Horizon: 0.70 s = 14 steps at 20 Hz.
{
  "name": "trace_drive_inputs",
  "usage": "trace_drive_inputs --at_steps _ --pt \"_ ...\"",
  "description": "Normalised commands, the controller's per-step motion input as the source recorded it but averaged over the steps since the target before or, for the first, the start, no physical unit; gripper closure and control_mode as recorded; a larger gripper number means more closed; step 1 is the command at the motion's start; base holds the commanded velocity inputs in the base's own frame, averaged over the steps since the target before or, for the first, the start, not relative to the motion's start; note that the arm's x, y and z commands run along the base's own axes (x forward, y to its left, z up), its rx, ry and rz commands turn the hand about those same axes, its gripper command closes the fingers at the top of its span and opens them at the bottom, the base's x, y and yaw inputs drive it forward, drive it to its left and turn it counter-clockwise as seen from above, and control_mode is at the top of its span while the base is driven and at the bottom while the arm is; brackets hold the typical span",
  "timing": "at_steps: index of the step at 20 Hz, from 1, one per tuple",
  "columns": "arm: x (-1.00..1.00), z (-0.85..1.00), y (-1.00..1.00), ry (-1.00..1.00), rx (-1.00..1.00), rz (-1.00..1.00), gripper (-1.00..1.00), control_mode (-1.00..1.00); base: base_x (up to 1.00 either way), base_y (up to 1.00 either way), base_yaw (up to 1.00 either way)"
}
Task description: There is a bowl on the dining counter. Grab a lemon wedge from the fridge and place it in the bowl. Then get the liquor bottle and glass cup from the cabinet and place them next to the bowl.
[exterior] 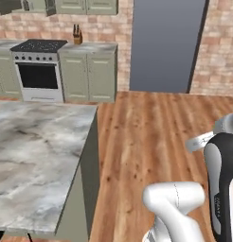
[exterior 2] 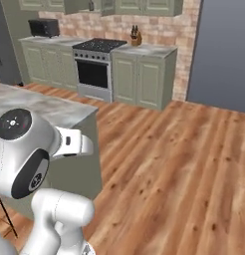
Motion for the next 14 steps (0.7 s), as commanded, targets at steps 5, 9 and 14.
trace_drive_inputs --at_steps 5,9,14 --pt "0.0 0.0 0.0 0.0 0.0 0.0 -1.0 1.0 1.0 -0.7 0.35" --pt "0.0 0.0 0.0 0.0 0.0 0.0 -1.0 1.0 1.0 -0.71 0.34" --pt "0.0 0.0 0.0 0.0 0.0 0.0 -1.0 1.0 1.0 -0.67 0.33"
